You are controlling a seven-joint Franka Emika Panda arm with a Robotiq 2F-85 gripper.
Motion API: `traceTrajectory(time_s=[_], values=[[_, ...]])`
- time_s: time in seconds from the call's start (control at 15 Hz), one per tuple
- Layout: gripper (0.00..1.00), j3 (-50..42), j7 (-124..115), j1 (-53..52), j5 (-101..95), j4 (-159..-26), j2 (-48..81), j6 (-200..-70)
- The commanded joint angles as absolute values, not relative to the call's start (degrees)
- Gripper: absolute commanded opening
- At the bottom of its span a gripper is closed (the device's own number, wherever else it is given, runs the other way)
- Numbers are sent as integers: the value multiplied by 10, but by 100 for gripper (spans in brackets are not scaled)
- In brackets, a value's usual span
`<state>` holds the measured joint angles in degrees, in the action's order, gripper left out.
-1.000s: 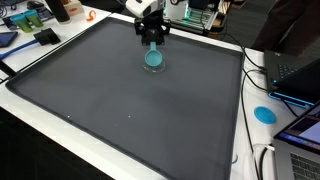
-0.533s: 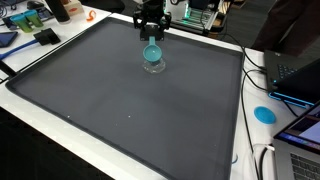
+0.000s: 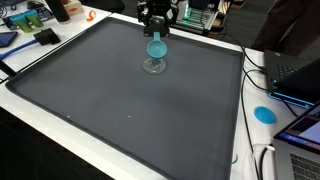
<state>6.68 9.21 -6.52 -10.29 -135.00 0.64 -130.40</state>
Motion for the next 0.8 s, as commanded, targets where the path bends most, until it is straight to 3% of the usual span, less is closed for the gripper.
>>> traceTrajectory(time_s=[0.0,0.73], values=[[31,81,34,-80,-122,-1345,-7,-1302],[31,117,-157,-132,-235,-1236,71,-1252]])
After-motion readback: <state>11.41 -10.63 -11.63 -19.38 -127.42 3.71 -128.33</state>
